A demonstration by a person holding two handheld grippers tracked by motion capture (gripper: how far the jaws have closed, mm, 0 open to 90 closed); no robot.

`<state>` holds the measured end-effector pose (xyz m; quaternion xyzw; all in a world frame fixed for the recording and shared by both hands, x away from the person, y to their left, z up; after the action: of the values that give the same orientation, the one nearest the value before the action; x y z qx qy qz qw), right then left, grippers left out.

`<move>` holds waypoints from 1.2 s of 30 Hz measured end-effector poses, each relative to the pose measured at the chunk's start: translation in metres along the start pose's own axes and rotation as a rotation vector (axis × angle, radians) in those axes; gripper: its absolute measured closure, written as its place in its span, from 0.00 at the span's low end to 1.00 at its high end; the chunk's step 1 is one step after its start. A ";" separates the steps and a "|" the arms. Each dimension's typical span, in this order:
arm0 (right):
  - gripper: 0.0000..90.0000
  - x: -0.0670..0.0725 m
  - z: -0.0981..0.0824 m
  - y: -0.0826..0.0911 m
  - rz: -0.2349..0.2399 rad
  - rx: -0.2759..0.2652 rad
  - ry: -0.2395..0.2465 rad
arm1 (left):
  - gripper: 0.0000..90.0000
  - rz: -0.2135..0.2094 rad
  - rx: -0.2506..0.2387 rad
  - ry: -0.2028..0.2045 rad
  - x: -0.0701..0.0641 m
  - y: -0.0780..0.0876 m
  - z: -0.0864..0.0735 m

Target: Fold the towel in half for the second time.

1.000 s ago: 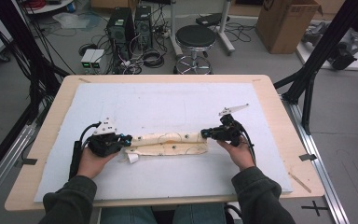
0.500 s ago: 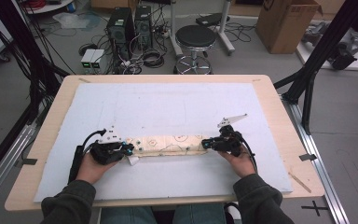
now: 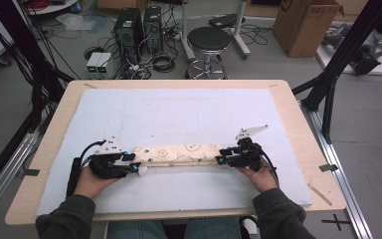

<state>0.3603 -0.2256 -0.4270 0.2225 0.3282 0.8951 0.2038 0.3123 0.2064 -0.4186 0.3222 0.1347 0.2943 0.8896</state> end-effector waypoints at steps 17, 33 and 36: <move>0.88 0.024 0.048 -0.034 0.065 0.005 0.069 | 0.95 -0.010 0.026 -0.057 -0.012 -0.037 0.036; 0.89 0.021 0.033 -0.060 0.050 0.136 0.061 | 0.94 0.018 0.114 -0.027 -0.006 -0.048 0.014; 0.89 0.018 0.026 -0.054 0.039 0.124 0.049 | 0.92 0.025 0.117 -0.030 -0.007 -0.047 0.013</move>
<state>0.3713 -0.1655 -0.4415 0.2189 0.3835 0.8821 0.1642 0.3327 0.1670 -0.4390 0.3795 0.1345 0.2921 0.8675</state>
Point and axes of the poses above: each handheld gripper's, and its own axes: y roughly backward along the jaws, z roughly out of its top, x roughly to its left, the point moved 1 cm from there along -y, roughly forward along the jaws, and after that the axes turned 5 degrees about x, right-handed, at the moved point
